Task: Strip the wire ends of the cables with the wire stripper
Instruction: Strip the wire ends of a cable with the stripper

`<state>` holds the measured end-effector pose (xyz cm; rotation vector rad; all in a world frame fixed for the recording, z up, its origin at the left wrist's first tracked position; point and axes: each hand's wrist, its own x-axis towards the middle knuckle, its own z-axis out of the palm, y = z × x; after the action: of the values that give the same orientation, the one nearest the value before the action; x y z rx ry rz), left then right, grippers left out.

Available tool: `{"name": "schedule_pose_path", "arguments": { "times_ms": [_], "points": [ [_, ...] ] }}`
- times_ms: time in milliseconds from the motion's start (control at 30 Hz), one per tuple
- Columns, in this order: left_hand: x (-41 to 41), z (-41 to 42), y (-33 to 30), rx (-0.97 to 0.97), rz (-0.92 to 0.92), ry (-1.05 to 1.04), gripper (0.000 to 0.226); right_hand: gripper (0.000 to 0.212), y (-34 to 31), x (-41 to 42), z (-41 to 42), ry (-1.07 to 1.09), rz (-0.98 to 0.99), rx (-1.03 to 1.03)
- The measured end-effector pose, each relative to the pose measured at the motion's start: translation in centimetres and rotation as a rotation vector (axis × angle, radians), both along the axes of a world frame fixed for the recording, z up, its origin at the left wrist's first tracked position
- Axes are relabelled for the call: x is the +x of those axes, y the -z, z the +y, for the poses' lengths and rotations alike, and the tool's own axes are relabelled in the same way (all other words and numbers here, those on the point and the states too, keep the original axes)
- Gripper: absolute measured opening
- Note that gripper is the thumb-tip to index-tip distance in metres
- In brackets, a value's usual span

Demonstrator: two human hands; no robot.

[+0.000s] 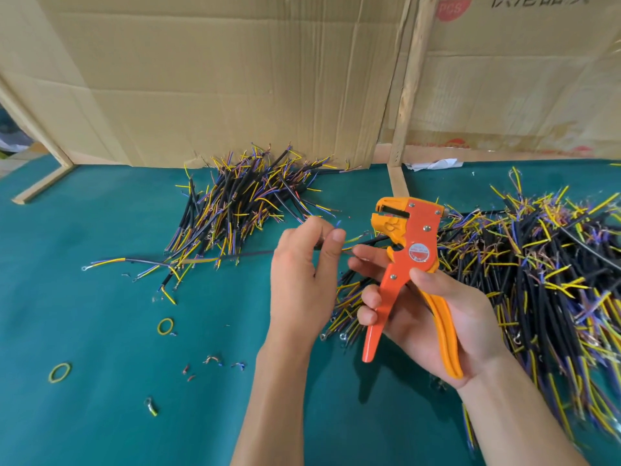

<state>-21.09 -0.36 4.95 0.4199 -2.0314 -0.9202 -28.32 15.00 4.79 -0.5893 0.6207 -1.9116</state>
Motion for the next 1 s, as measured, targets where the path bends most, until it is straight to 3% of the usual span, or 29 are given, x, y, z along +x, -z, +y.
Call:
{"name": "schedule_pose_path", "arguments": {
  "times_ms": [167,367,500,667,867,933,1000],
  "points": [
    [-0.1,0.2,-0.1,0.059,0.009,0.037,0.019,0.077,0.0,-0.2,-0.1,0.123,-0.011,0.075],
    [0.0,-0.5,0.2,0.198,-0.049,0.056,0.009,0.056,-0.2,0.0,-0.2,0.21,-0.001,0.17],
    [-0.2,-0.4,0.3,0.216,-0.023,-0.002,0.012,0.06,-0.3,0.0,-0.2,0.211,-0.023,0.191],
    [-0.2,-0.6,0.6,0.265,0.014,-0.05,0.018,0.05,-0.4,0.1,-0.2,0.133,0.022,0.224],
    [0.1,-0.9,0.4,0.388,0.078,-0.078,0.019,0.059,0.0,0.6,-1.0,0.071,0.086,0.293],
    [-0.1,-0.8,0.1,0.555,0.185,0.04,0.018,0.055,0.1,1.0,-1.3,0.122,0.082,0.322],
    [-0.1,-0.9,-0.5,0.916,0.424,0.224,0.021,0.051,0.1,1.2,-1.4,0.134,0.098,0.335]
  ]
}}
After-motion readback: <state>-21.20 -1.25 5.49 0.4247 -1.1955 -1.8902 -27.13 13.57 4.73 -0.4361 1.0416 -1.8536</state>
